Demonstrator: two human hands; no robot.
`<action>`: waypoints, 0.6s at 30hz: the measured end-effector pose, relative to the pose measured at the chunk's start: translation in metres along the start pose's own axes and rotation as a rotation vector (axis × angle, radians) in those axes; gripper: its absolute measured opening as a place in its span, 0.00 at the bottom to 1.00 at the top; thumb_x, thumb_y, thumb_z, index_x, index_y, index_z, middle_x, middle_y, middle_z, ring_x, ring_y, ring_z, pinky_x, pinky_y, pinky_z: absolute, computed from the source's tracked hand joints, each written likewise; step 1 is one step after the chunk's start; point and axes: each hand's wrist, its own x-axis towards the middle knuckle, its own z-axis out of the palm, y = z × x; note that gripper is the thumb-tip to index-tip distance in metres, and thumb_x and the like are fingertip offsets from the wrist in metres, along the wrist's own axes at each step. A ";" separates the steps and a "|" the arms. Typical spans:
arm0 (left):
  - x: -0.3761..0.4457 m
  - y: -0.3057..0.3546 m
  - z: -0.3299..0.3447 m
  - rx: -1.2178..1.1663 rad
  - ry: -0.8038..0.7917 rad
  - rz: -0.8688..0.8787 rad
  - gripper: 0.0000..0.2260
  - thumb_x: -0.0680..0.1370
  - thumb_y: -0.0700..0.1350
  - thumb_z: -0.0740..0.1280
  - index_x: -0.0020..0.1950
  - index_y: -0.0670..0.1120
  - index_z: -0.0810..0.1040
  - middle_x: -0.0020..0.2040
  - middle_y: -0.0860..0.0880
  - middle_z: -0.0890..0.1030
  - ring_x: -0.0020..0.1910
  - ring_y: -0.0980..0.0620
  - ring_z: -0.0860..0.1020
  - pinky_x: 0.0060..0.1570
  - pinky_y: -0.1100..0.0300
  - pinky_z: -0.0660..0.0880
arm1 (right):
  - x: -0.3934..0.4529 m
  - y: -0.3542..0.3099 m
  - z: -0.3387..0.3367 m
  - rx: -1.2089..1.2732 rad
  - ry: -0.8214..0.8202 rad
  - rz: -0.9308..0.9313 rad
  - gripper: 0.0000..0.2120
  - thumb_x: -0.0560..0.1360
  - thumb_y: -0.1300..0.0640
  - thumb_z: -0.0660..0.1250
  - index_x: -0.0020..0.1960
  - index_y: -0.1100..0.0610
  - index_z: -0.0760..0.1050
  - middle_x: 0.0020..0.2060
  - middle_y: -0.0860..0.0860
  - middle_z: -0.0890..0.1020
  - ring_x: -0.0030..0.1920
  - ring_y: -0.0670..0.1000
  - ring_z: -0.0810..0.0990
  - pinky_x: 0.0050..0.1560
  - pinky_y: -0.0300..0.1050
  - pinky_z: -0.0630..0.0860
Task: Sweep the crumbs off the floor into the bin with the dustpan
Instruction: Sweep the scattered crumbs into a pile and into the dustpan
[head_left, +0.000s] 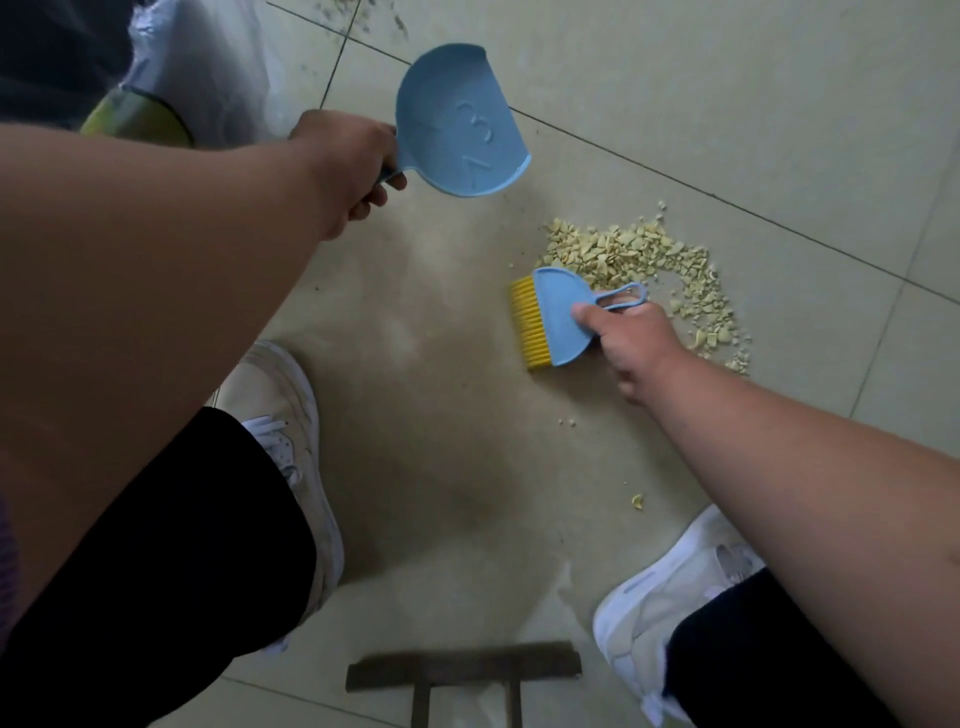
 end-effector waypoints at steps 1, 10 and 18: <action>0.000 0.000 0.001 0.006 -0.003 0.000 0.11 0.77 0.42 0.66 0.47 0.53 0.87 0.45 0.48 0.87 0.36 0.52 0.77 0.34 0.58 0.73 | -0.006 0.007 0.005 0.015 -0.078 0.036 0.08 0.71 0.58 0.79 0.48 0.60 0.84 0.48 0.58 0.88 0.51 0.59 0.88 0.59 0.63 0.82; -0.001 -0.003 0.013 0.045 -0.031 -0.001 0.10 0.75 0.41 0.67 0.46 0.49 0.88 0.42 0.46 0.86 0.32 0.52 0.75 0.30 0.59 0.69 | -0.054 0.065 0.001 -0.999 -0.585 -0.283 0.07 0.73 0.52 0.76 0.48 0.54 0.86 0.41 0.54 0.87 0.44 0.52 0.85 0.48 0.47 0.81; -0.003 0.005 0.018 0.089 -0.081 0.054 0.13 0.77 0.40 0.67 0.56 0.50 0.88 0.45 0.46 0.86 0.36 0.51 0.77 0.37 0.55 0.73 | -0.004 0.003 -0.058 -0.821 -0.251 -0.307 0.06 0.76 0.55 0.75 0.51 0.56 0.84 0.41 0.51 0.85 0.40 0.48 0.83 0.37 0.39 0.75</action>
